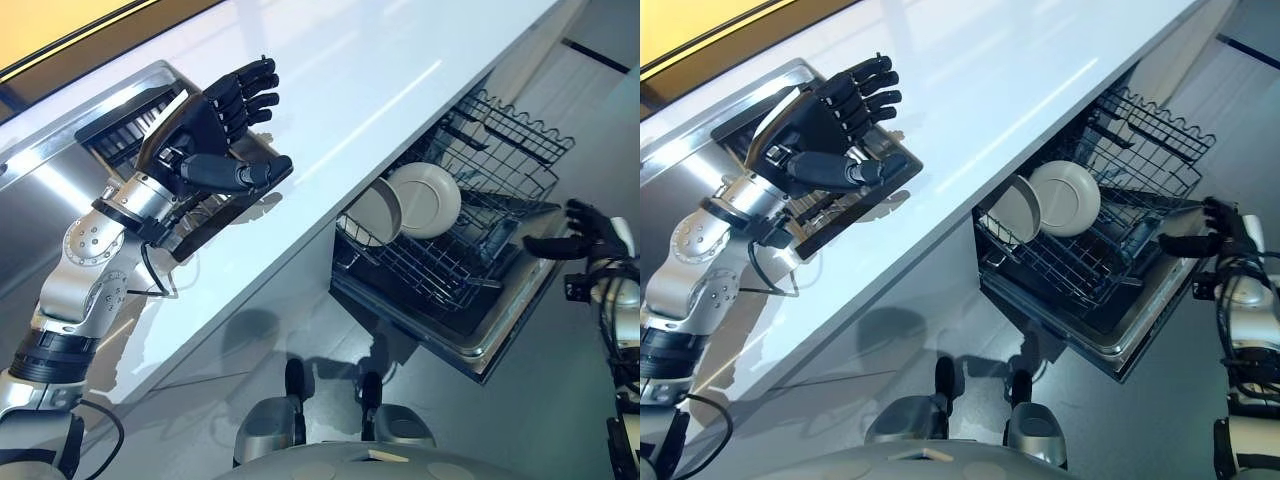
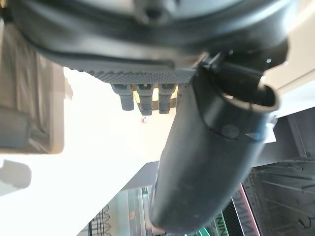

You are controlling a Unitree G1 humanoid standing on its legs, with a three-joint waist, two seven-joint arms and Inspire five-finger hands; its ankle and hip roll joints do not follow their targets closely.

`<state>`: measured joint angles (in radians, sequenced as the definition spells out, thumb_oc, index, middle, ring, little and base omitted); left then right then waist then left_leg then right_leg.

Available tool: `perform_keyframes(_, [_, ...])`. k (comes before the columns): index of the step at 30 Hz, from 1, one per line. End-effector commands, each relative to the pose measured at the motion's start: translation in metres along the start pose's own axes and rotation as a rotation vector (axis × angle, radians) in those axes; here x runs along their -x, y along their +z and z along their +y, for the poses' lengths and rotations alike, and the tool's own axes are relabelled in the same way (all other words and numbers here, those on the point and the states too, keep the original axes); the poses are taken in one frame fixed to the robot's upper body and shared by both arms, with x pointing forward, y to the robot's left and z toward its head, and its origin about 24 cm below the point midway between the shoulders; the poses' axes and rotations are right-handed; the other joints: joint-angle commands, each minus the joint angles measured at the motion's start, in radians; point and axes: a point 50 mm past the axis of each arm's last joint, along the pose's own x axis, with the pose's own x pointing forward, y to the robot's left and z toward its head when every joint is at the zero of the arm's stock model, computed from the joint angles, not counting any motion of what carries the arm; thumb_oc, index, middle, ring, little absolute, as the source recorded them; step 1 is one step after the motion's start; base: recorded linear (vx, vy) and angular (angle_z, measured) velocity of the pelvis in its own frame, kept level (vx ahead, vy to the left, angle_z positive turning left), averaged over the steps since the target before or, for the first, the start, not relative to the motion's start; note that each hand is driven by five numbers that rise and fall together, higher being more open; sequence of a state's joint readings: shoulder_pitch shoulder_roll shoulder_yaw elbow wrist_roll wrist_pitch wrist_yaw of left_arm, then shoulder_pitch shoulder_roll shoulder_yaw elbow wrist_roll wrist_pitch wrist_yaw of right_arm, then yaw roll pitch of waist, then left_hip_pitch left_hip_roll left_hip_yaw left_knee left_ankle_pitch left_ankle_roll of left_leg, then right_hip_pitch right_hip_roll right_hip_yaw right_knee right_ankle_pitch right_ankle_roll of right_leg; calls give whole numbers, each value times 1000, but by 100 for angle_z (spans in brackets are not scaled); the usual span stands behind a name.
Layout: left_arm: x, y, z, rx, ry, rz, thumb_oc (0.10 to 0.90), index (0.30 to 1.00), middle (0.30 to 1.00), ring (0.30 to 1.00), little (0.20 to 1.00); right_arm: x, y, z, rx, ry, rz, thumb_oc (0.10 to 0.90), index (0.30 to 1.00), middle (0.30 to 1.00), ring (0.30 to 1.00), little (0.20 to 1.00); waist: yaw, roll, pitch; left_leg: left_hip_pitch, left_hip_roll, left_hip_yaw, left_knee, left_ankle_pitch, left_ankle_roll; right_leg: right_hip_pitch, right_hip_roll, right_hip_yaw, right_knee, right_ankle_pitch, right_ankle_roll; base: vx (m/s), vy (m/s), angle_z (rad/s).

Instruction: Pick up plates and place into dishwasher.

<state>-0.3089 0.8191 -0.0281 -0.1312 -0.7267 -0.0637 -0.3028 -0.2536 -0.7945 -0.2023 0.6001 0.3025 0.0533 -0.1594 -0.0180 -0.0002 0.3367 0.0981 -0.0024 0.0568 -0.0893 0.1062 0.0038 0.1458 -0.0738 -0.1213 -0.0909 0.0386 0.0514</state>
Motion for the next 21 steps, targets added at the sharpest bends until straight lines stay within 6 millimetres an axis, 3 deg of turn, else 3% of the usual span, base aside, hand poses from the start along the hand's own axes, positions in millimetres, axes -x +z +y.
perform_keyframes(1, [-4,32,7,0,24,-223,800,900,900,900,900,2,44,-16,-92,-74,-269,800,900,900,900,900,-21,1,-152,39,-21,7,2,-100,-14,-22,31,-11,82,-15,34,7,19,-17])
perform_keyframes(8, [-9,32,6,58,26,-206,800,900,900,900,900,2,42,-8,74,-10,-282,800,900,900,900,900,-22,3,-159,42,-23,13,2,-106,-9,-25,28,-7,85,-17,34,-4,6,-10])
perform_keyframes(14, [-10,32,-14,209,-49,-265,800,900,900,900,900,3,52,11,104,35,-330,800,900,900,900,900,-5,-2,-147,51,-23,11,14,-115,1,-27,27,-9,105,-28,22,-6,-1,0])
perform_keyframes(21, [-18,40,-39,394,-241,-364,800,900,900,900,900,-3,85,19,210,3,-412,800,900,900,900,900,15,-8,-74,-62,-11,20,272,-201,4,-96,14,-45,302,-123,-23,-110,5,2])
